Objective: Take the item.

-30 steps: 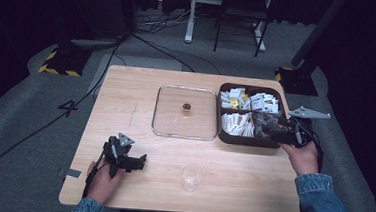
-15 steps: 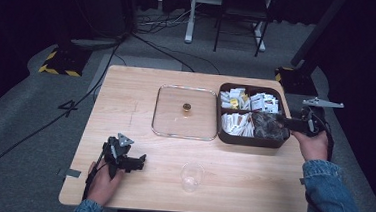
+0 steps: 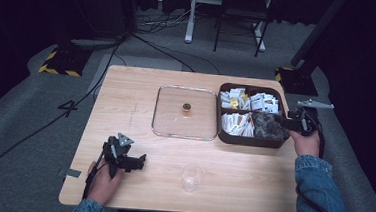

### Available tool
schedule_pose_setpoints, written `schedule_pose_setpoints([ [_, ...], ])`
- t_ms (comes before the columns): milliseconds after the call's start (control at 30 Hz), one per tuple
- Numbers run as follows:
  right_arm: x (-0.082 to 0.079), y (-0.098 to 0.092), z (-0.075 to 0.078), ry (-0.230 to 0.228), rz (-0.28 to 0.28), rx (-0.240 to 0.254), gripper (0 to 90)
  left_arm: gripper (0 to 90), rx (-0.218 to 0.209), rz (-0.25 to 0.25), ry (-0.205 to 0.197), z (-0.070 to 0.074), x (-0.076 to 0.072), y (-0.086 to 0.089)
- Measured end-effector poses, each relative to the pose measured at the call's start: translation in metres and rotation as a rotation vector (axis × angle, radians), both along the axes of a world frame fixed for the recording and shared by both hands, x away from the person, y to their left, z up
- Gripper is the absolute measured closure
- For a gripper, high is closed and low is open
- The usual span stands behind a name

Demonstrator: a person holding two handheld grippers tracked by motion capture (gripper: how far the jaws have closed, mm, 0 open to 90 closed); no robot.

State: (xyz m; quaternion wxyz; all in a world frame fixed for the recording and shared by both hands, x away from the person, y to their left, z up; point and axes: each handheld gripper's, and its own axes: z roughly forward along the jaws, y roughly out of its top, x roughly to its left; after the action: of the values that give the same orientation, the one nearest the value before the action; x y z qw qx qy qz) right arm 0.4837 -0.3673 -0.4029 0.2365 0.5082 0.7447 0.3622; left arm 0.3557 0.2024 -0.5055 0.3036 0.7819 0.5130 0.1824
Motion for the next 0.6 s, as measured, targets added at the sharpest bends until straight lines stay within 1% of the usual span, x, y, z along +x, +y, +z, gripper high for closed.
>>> schedule_pose_setpoints([
  [67, 0.002, 0.0, -0.003, 0.013, 0.011, 0.011, 35.2, 0.0, 0.0, 0.0, 0.0, 0.0, 0.0, 0.0],
  [100, 0.003, 0.001, -0.005, 0.02, 0.026, 0.024, 35.2, 0.0, 0.0, 0.0, 0.0, 0.0, 0.0, 0.0],
  [133, 0.003, 0.002, -0.006, 0.028, 0.035, 0.027, 34.9, 0.0, 0.0, 0.0, 0.0, 0.0, 0.0, 0.0],
  [233, 0.003, 0.006, -0.011, 0.037, 0.057, 0.009, 32.5, 0.0, 0.001, 0.0, 0.0, 0.0, 0.0, 0.0],
  [367, 0.004, 0.011, -0.017, 0.055, 0.062, -0.004, 33.6, 0.0, 0.001, 0.0, 0.001, 0.0, 0.0, 0.0],
  [400, 0.004, 0.013, -0.019, 0.062, 0.062, -0.005, 38.0, 0.0, 0.002, -0.001, 0.0, 0.0, 0.0, 0.0],
  [433, 0.005, 0.014, -0.02, 0.066, 0.061, -0.009, 39.8, 0.0, 0.001, 0.0, 0.0, 0.0, 0.0, 0.0],
  [500, 0.006, 0.015, -0.022, 0.084, 0.054, -0.017, 46.3, 0.0, 0.001, -0.001, 0.0, 0.0, 0.0, 0.0],
  [600, 0.008, 0.017, -0.025, 0.107, 0.043, -0.047, 59.7, 0.0, 0.001, 0.0, 0.0, 0.0, 0.0, 0.0],
])
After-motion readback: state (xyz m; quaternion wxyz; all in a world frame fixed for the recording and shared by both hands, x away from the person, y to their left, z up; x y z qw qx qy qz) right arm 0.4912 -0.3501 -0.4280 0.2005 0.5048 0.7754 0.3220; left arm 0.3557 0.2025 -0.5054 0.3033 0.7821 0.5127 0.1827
